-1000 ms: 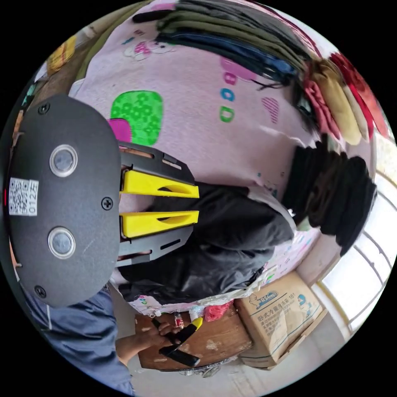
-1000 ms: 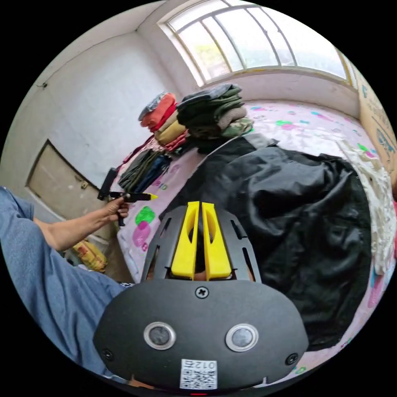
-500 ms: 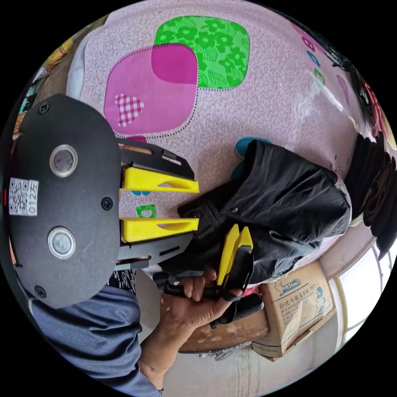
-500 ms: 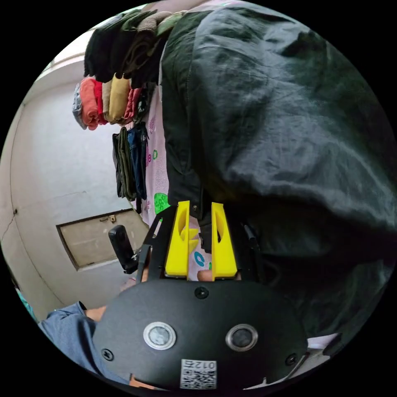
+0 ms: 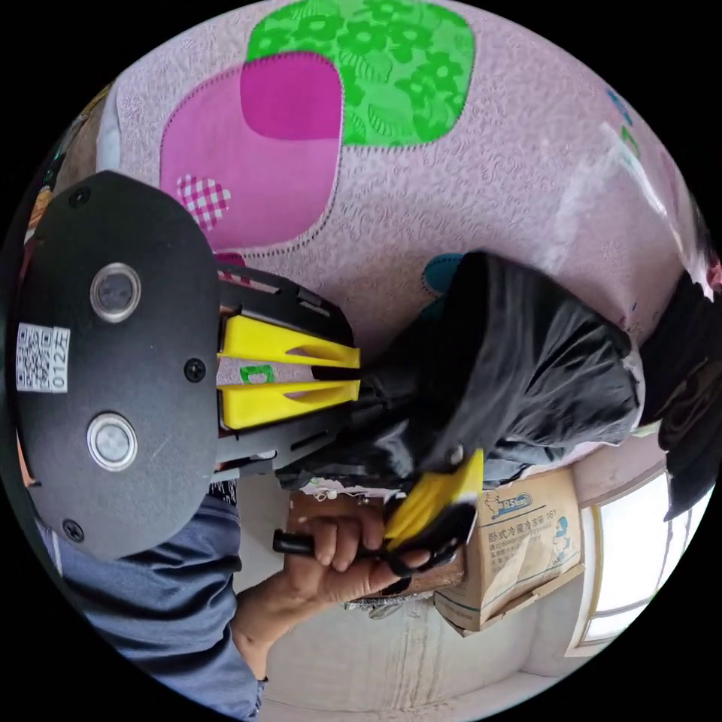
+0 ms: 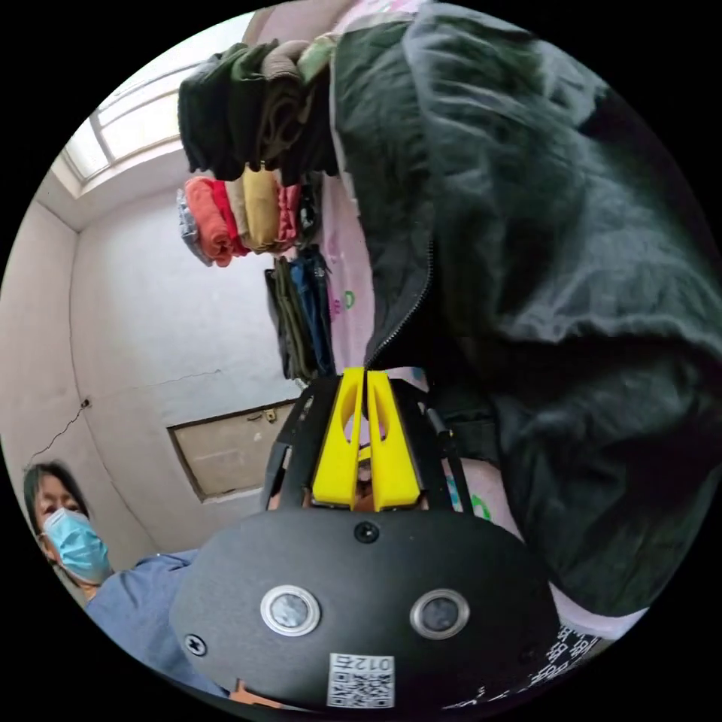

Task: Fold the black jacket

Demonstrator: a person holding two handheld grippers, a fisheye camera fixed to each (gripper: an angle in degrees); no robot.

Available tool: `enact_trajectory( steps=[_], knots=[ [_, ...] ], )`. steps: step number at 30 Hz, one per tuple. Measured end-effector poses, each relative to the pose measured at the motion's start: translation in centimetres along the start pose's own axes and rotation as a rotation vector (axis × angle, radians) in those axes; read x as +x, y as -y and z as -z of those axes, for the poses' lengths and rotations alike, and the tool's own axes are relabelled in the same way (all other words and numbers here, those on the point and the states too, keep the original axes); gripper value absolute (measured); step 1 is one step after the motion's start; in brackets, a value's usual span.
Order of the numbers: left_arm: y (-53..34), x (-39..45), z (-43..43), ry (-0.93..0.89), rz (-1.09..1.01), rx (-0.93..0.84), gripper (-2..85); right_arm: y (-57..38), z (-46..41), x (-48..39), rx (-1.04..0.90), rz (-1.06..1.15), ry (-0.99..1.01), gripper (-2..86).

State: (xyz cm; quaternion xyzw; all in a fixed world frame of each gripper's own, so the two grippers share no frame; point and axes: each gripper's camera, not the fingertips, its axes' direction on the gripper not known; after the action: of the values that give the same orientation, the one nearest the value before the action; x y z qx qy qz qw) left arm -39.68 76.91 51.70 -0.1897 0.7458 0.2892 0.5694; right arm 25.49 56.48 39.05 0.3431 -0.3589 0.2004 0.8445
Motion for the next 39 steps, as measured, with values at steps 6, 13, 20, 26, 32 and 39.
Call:
enact_trajectory(
  steps=[6, 13, 20, 26, 32, 39],
  knots=[
    [1.2, -2.7, 13.0, 0.265, -0.027, 0.119, 1.5, 1.0, 9.3, -8.8, 0.037, 0.252, 0.239, 0.1],
    [1.6, -5.0, 29.8, 0.557, 0.083, 0.349, 5.4, 0.3, 19.3, -14.7, 0.141, 0.339, 0.222, 0.1],
    [-4.5, 6.7, 21.7, 0.582, -0.209, 0.407, 14.3, -0.2, 17.1, -19.1, 0.142, 0.392, 0.243, 0.1],
    [-8.1, 14.7, 7.7, 0.403, -0.369, 0.306, 15.5, -1.4, 11.8, -23.5, 0.038, 0.455, 0.258, 0.1],
    [-6.2, 15.6, 6.0, 0.138, -0.432, 0.393, 14.1, -3.5, 10.0, -25.4, -0.034, 0.492, 0.252, 0.1],
    [-3.6, 18.5, 4.3, 0.101, -0.663, 0.335, 1.3, -6.2, 12.0, -23.8, 0.005, 0.468, 0.281, 0.2]
  ],
)
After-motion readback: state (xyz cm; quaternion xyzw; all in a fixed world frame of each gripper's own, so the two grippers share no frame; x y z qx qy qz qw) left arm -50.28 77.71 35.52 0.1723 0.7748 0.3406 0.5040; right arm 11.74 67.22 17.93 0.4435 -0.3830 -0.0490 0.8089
